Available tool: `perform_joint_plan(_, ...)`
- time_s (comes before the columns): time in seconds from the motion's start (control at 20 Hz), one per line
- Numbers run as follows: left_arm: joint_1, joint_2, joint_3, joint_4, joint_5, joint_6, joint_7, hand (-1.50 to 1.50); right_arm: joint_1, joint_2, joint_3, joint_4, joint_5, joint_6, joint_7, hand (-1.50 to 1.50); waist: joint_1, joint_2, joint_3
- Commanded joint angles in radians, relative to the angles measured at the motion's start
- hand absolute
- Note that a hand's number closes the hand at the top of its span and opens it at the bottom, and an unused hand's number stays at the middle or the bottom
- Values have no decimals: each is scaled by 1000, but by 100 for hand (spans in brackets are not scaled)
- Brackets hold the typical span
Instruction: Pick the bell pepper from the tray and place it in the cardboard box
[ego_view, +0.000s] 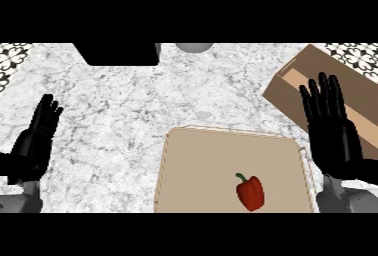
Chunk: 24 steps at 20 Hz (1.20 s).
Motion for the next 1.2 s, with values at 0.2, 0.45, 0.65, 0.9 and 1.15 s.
perform_joint_plan(0.2, -70, 113, -106, -98, -124, -101, -2, 0, -87, -329, -25, -218, 161, 78, 161, -150, -29, 13, 14)
perform_joint_plan(0.45, -86, 87, -188, -164, -148, -127, 60, 0, 38, -569, -35, -261, 341, 189, 167, -150, -32, 17, 17)
perform_joint_plan(0.65, -157, 89, -171, -144, -131, -153, 114, 0, 85, -609, -2, -345, 488, 212, 60, -150, -19, 24, 17)
perform_joint_plan(0.9, -138, 81, -176, -143, -148, -168, 94, 0, 157, -694, 13, -379, 647, 266, -47, -150, -7, 25, 17)
perform_joint_plan(1.15, -128, 91, -160, -122, -154, -190, 54, 0, 109, -785, 126, -509, 795, 363, 216, -150, 12, 26, 14)
